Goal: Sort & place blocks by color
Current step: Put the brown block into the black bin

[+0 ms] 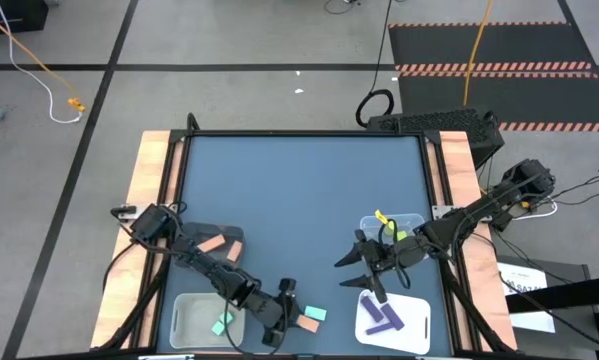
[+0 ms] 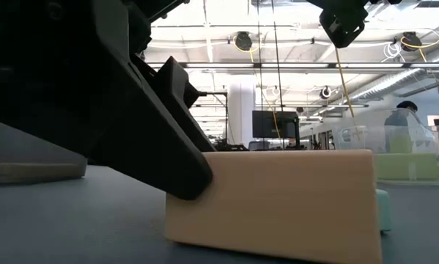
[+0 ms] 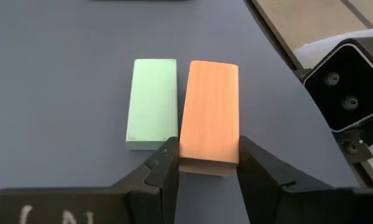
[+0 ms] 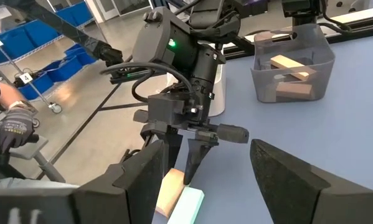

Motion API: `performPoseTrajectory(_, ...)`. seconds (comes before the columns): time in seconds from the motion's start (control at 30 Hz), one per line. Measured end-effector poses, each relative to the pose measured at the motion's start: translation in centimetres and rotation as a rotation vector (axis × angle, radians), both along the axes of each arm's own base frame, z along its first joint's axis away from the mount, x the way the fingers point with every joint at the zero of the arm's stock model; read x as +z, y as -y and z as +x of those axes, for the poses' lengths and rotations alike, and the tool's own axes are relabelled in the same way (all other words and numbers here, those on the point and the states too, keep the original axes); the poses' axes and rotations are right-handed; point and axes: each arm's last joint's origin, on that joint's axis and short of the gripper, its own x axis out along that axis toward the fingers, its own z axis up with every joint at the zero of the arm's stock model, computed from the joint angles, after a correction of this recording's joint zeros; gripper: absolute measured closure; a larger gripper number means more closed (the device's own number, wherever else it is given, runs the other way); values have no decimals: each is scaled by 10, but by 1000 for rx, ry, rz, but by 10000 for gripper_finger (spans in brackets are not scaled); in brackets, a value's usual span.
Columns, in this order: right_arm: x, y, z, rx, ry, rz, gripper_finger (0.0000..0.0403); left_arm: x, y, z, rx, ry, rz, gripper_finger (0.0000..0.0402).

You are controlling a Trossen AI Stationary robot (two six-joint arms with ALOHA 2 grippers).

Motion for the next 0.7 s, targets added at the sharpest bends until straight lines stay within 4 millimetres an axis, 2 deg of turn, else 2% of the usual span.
performPoseTrajectory(0.2,0,0,0,0,0,0,174,1,1,1,-21,8,-12,276)
performPoseTrajectory(0.3,0,0,0,0,0,0,174,10,0,0,-25,22,-23,276)
performPoseTrajectory(0.53,0,0,0,0,0,0,174,63,-8,-5,22,179,53,276)
performPoseTrajectory(0.7,-3,0,-1,8,-22,-35,174,110,-29,-20,278,275,214,276)
